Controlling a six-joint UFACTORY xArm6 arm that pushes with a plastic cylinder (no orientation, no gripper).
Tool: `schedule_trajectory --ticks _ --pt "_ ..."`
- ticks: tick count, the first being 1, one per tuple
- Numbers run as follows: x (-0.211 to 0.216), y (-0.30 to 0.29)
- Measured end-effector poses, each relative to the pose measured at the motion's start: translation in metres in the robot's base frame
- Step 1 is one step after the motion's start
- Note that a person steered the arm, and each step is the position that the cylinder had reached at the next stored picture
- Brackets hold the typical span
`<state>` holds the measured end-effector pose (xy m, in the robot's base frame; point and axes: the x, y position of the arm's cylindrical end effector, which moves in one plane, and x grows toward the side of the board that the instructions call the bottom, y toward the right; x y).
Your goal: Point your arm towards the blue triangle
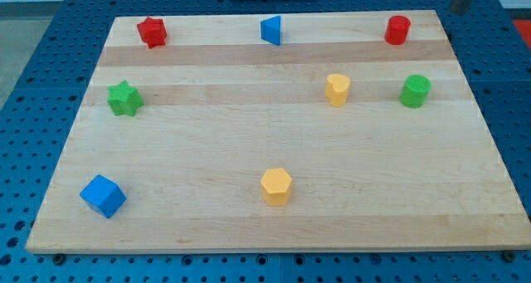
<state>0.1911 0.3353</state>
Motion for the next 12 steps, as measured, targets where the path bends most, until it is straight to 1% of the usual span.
schedule_trajectory --ticks 2,3,4,6,7,9,11,12 --pt "0.001 -0.001" --pt "0.001 -0.015" --pt "0.002 -0.132" --pt "0.002 -0.133" --pt "0.002 -0.188" --pt "0.002 -0.192" --pt "0.004 -0.278" --pt "0.004 -0.278"
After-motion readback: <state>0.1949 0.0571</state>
